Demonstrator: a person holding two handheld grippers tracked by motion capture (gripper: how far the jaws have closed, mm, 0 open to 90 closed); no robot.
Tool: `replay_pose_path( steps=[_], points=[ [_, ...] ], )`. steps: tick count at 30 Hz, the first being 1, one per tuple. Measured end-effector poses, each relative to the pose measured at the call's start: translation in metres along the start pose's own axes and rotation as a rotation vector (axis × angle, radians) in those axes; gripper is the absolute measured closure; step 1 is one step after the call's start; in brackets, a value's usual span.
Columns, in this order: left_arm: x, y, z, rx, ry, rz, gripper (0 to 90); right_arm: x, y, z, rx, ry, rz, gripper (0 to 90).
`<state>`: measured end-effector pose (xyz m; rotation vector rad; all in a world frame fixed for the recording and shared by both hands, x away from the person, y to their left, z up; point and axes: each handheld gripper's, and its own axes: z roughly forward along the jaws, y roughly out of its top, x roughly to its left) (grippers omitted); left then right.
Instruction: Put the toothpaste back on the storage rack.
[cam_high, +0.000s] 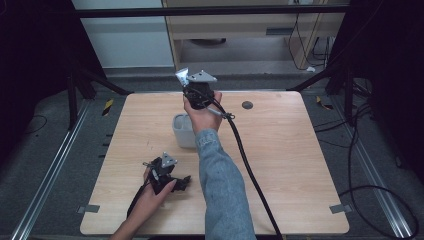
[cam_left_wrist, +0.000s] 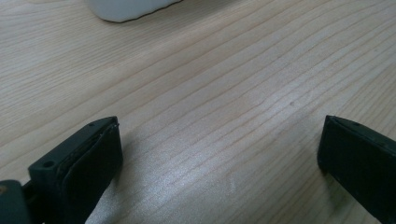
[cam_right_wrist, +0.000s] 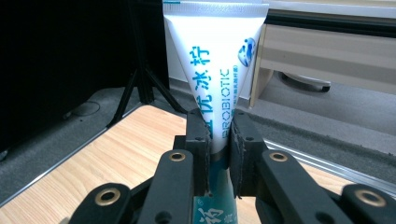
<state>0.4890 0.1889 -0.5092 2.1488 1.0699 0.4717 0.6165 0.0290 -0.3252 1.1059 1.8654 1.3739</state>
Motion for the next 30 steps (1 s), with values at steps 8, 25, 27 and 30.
replay_pose_path(
  steps=[8, 25, 27, 30],
  points=[
    [0.000, 0.000, 0.000, 0.000, 0.000, 0.000, 0.0, -0.002, -0.008, 0.004, 0.014, -0.011, -0.001, 79.7],
    [0.000, 0.000, 0.000, -0.001, 0.000, 0.000, 0.0, 0.004, -0.021, 0.009, 0.043, -0.003, -0.021, 79.6],
    [0.000, 0.000, 0.000, 0.000, 0.000, 0.000, 0.0, 0.005, -0.022, 0.009, 0.051, -0.003, -0.021, 79.6],
    [0.000, 0.000, 0.000, 0.000, 0.000, 0.000, 0.0, 0.004, -0.023, 0.010, 0.051, 0.001, -0.020, 79.6]
  ],
)
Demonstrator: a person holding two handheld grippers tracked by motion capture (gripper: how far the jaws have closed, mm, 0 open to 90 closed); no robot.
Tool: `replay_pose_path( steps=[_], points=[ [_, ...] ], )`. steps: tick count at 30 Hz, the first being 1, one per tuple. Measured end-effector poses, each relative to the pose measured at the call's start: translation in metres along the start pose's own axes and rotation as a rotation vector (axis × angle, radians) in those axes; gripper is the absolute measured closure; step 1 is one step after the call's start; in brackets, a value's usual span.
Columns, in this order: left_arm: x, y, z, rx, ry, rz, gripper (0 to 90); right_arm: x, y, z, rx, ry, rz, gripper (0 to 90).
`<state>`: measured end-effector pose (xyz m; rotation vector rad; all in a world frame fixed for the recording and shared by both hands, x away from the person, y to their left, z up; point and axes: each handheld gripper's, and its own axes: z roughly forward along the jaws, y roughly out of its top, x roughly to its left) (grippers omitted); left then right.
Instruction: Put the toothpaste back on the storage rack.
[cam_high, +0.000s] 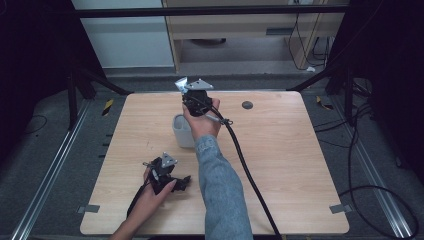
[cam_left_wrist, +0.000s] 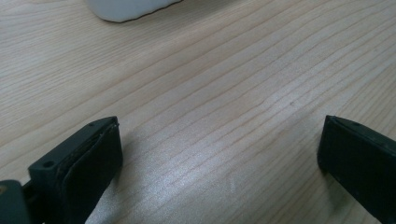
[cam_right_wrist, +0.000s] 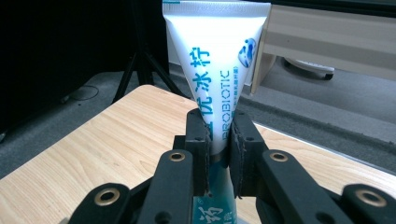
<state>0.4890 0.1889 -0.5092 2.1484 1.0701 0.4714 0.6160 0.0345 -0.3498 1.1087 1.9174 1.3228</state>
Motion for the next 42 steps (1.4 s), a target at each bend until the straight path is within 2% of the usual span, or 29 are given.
replay_pose_path(
  steps=[8, 19, 42],
  points=[
    [0.000, 0.000, 0.000, 0.000, 0.000, 0.000, 0.0, 0.000, -0.004, 0.000, 0.022, 0.007, -0.007, 79.5],
    [0.000, 0.000, 0.000, 0.002, -0.001, 0.002, 0.0, 0.004, -0.010, 0.004, 0.062, 0.017, -0.043, 79.5],
    [0.000, 0.000, 0.000, 0.003, -0.001, 0.003, 0.0, 0.000, -0.028, 0.002, 0.122, 0.035, -0.029, 79.5]
  ],
)
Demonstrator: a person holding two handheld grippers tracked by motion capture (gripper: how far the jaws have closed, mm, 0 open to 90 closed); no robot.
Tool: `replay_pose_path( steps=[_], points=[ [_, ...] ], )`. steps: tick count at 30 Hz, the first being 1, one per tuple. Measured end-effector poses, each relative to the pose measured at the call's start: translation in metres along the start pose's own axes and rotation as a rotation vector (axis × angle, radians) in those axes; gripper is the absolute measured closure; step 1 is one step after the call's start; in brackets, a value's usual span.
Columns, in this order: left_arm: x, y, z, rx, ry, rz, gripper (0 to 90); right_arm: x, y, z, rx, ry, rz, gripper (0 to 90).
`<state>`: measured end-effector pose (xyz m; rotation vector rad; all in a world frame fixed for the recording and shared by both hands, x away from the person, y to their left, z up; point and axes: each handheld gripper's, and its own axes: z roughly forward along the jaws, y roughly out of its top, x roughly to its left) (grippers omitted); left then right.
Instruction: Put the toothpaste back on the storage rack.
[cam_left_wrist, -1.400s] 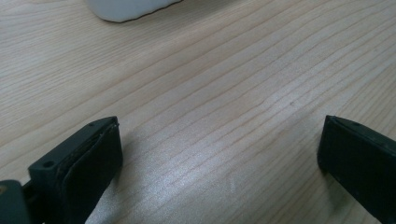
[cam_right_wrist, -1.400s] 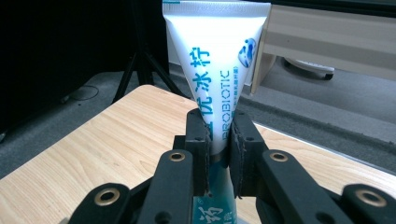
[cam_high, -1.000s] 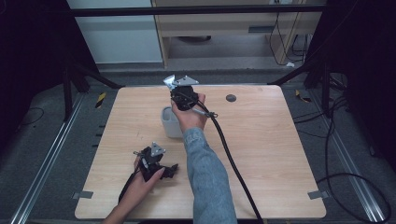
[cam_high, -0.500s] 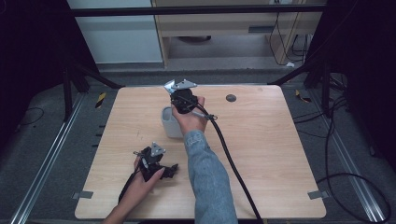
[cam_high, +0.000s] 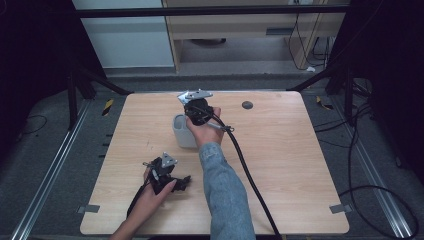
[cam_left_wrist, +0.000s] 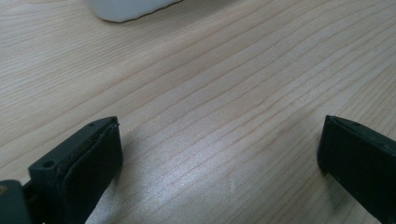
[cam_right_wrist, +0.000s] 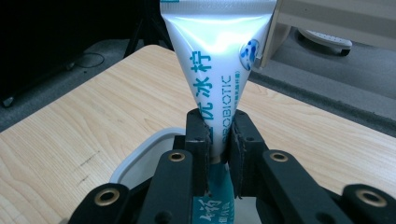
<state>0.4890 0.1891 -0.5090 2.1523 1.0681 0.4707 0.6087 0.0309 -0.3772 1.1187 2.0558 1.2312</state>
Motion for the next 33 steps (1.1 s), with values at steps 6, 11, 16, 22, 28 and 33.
replay_pose_path(
  steps=[6, 11, 16, 22, 28, 33],
  points=[
    [0.0000, 0.0000, -0.0001, 0.001, -0.001, 0.000, 0.0, -0.0013, -0.0042, 0.0002, 0.014, 0.002, 0.001, 79.5],
    [0.0000, 0.0000, -0.0001, 0.001, -0.001, 0.000, 0.0, -0.0019, -0.0051, 0.0003, 0.023, 0.001, -0.003, 79.5],
    [-0.0003, 0.0001, 0.0001, 0.000, -0.004, 0.004, 0.0, -0.0019, -0.0066, 0.0016, 0.035, 0.003, -0.007, 79.4],
    [-0.0005, 0.0001, 0.0003, -0.002, -0.004, 0.004, 0.0, -0.0008, -0.0093, 0.0041, 0.050, -0.001, -0.020, 79.4],
    [-0.0006, 0.0003, 0.0005, -0.002, -0.006, 0.004, 0.0, -0.0010, -0.0100, 0.0055, 0.059, 0.001, -0.020, 79.3],
    [-0.0006, 0.0004, 0.0006, -0.002, -0.007, 0.005, 0.0, -0.0007, -0.0115, 0.0073, 0.079, 0.014, -0.027, 79.3]
  ],
)
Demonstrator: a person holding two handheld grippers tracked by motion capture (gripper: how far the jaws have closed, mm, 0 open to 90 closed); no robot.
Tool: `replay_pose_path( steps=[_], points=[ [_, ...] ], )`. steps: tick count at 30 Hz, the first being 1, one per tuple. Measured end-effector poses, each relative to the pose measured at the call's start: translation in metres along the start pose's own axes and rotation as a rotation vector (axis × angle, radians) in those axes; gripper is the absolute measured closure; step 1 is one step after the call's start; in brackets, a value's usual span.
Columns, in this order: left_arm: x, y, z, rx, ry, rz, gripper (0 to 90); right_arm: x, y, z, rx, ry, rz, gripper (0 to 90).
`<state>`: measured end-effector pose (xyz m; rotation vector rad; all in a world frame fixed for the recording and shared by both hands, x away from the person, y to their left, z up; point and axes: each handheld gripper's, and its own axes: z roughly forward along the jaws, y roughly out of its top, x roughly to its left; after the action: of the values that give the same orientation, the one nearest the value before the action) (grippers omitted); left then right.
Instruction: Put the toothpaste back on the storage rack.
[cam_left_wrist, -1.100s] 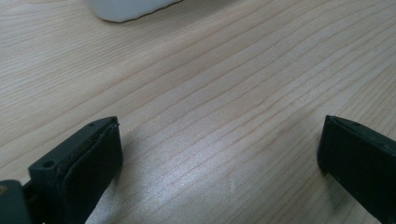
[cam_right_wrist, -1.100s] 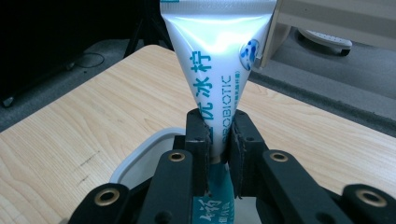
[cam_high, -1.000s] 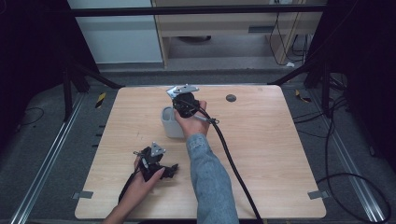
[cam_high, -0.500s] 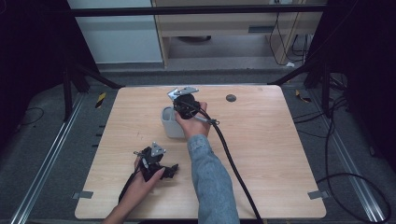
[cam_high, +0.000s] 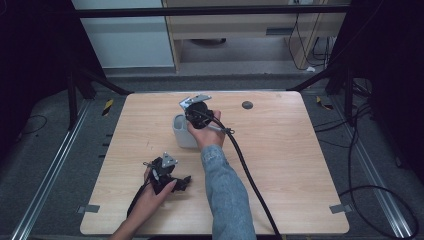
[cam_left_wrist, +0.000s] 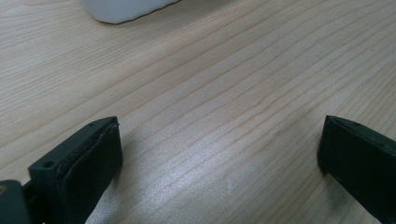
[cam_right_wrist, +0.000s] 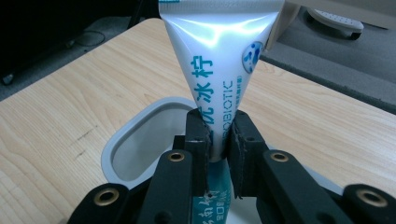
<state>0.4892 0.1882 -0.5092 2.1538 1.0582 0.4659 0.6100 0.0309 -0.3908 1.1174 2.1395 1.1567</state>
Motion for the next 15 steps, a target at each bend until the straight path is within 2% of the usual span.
replay_pose_path(
  steps=[15],
  points=[
    [0.0000, 0.0001, 0.0001, 0.001, -0.001, 0.001, 0.0, 0.0002, -0.0007, -0.0005, 0.006, -0.001, -0.005, 79.1]
  ],
)
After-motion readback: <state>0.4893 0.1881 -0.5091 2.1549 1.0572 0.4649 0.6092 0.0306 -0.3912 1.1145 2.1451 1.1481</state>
